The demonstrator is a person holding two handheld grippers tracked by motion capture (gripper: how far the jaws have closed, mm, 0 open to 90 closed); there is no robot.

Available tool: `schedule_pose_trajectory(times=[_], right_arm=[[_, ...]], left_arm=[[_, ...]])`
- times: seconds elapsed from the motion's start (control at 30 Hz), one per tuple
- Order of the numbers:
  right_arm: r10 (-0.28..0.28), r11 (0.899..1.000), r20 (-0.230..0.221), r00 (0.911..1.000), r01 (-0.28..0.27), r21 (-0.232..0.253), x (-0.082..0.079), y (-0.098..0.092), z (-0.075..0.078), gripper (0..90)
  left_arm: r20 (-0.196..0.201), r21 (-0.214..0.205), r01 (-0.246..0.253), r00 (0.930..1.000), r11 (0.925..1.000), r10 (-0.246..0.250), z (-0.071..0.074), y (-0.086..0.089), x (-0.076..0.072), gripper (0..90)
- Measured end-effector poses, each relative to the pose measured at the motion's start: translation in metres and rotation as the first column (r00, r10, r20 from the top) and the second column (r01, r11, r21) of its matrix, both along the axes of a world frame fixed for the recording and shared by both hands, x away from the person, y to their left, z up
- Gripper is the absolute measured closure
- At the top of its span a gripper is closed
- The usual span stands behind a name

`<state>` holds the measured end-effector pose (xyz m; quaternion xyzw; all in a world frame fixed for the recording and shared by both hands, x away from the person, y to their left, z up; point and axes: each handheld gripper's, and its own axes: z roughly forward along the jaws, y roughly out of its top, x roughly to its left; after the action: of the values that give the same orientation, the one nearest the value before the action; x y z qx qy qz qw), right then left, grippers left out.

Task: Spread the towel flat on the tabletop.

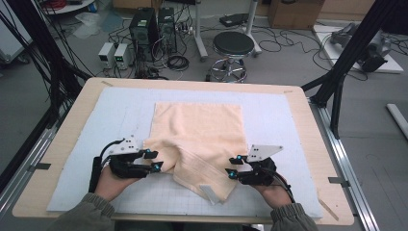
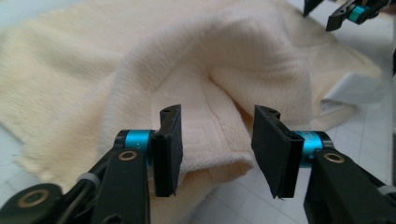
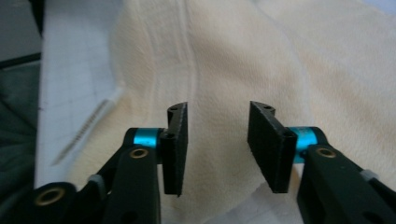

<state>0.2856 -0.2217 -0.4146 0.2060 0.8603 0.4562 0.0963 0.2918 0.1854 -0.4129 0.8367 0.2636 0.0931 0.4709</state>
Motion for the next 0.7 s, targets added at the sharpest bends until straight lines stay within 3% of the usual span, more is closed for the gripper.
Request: schedule_pose_trajectory(times=[0.1, 0.17, 0.23, 0.37, 0.4, 0.47, 0.7], right_arm=[[-0.004, 0.999, -0.027, 0.9996, 0.003, -0.040, 0.004, 0.004, -0.013, 56.4], [0.007, 0.997, -0.035, 0.9994, -0.009, -0.076, 0.006, 0.007, -0.020, 59.8], [0.017, 0.992, -0.029, 0.9994, -0.021, -0.127, 0.007, 0.012, -0.027, 65.8], [0.009, 0.992, -0.027, 0.9996, -0.013, -0.128, 0.010, 0.011, -0.027, 78.1], [0.008, 0.992, -0.026, 0.9996, -0.011, -0.126, 0.010, 0.011, -0.028, 81.0], [0.025, 0.992, -0.032, 0.9992, -0.029, -0.127, 0.011, 0.009, -0.027, 86.5], [0.055, 0.995, -0.047, 0.9974, -0.059, -0.083, 0.006, 0.005, -0.018, 86.7]], left_arm=[[-0.025, 0.029, 0.004, 0.9997, 0.9996, -0.003, -0.012, -0.008, 0.006, 51.1], [-0.044, 0.044, 0.003, 0.9991, 0.9990, -0.001, -0.018, -0.011, 0.010, 55.9], [-0.036, 0.057, 0.007, 0.9993, 0.9983, -0.004, -0.020, -0.013, 0.012, 61.9], [-0.028, 0.084, 0.018, 0.9995, 0.9963, -0.016, -0.021, -0.017, 0.012, 80.0], [-0.026, 0.087, 0.029, 0.9993, 0.9958, -0.027, -0.021, -0.017, 0.011, 88.4], [-0.031, 0.082, 0.024, 0.9993, 0.9963, -0.022, -0.019, -0.016, 0.010, 89.4], [-0.028, 0.044, 0.056, 0.9981, 0.9975, -0.055, -0.011, -0.010, 0.000, 88.8]])
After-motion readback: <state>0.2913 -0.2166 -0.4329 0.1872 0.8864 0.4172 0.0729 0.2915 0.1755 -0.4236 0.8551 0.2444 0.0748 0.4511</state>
